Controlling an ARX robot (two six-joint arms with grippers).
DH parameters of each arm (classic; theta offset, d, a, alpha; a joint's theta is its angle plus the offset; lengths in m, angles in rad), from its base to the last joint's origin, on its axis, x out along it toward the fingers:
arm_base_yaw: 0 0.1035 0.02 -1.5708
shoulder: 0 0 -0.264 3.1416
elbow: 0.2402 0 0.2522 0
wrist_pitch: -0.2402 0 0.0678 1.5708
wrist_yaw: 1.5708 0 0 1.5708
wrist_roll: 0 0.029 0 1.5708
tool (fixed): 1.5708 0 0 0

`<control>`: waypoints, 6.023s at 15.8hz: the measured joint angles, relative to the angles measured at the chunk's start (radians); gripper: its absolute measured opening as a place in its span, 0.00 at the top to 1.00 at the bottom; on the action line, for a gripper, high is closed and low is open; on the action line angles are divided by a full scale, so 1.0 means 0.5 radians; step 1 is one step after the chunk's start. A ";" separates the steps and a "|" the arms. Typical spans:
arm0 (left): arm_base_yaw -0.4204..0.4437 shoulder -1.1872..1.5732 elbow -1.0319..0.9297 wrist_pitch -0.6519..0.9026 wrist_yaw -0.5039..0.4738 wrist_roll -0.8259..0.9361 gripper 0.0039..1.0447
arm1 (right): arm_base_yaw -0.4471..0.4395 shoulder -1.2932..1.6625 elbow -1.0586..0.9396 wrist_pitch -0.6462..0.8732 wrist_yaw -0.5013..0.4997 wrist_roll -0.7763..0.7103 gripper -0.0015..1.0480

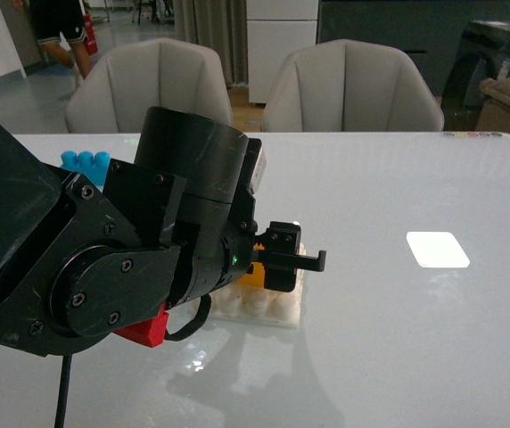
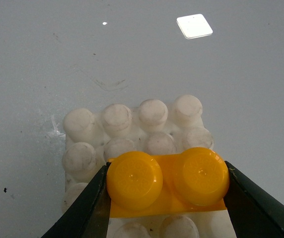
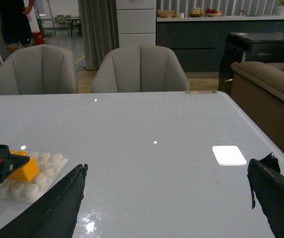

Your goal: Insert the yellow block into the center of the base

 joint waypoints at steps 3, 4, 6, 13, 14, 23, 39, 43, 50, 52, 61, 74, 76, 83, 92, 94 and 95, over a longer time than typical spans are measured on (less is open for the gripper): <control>0.000 0.018 0.000 0.028 -0.027 0.002 0.45 | 0.000 0.000 0.000 0.000 -0.001 0.000 0.06; 0.002 0.021 0.000 0.034 -0.046 0.002 0.45 | 0.000 0.000 0.000 0.000 0.000 0.000 0.06; 0.003 0.024 0.000 0.041 -0.051 0.008 0.45 | 0.000 0.000 0.000 0.000 -0.001 0.000 0.06; -0.008 0.016 -0.026 0.050 -0.060 0.009 0.45 | 0.000 0.000 0.000 0.000 -0.001 0.000 0.06; -0.008 0.011 -0.032 0.046 -0.060 0.009 0.45 | 0.000 0.000 0.000 0.000 -0.001 0.000 0.06; -0.012 0.027 -0.040 -0.021 -0.099 -0.024 0.45 | 0.000 0.000 0.000 0.000 0.000 0.000 0.06; -0.049 -0.584 -0.266 0.095 -0.014 -0.094 0.06 | 0.000 0.000 0.000 0.000 0.000 0.000 0.06; -0.187 -1.289 -0.679 0.098 -0.052 -0.022 0.06 | 0.000 0.000 0.000 0.000 0.000 0.000 0.06; 0.089 -2.548 -1.566 0.009 -0.667 0.268 0.47 | 0.000 0.000 0.000 0.000 0.000 0.000 0.06; 0.267 -2.852 -1.675 -0.043 -0.462 0.274 0.70 | 0.000 0.000 0.000 0.000 -0.001 0.000 0.06; 0.781 -3.482 -1.943 -0.425 0.058 0.281 0.99 | 0.000 0.000 0.000 0.000 -0.001 0.000 0.06; 1.012 -4.231 -2.010 -1.050 0.304 0.282 0.99 | 0.000 0.000 0.000 -0.001 0.000 0.000 0.06; 1.012 -4.232 -2.013 -1.098 0.300 0.282 0.99 | 0.000 0.000 0.000 0.001 -0.001 0.000 0.06; 1.012 -4.233 -2.013 -1.090 0.301 0.282 0.88 | 0.000 0.000 0.000 0.001 -0.001 0.000 0.06; 1.012 -4.233 -2.013 -1.090 0.301 0.285 0.06 | 0.000 0.000 0.000 0.001 -0.001 0.000 0.06; 1.012 -4.232 -2.013 -1.090 0.301 0.285 0.06 | 0.000 0.000 0.000 0.001 -0.001 0.000 0.06; 1.012 -4.233 -2.013 -1.090 0.301 0.285 0.06 | 0.000 0.000 0.000 0.001 -0.001 0.000 0.06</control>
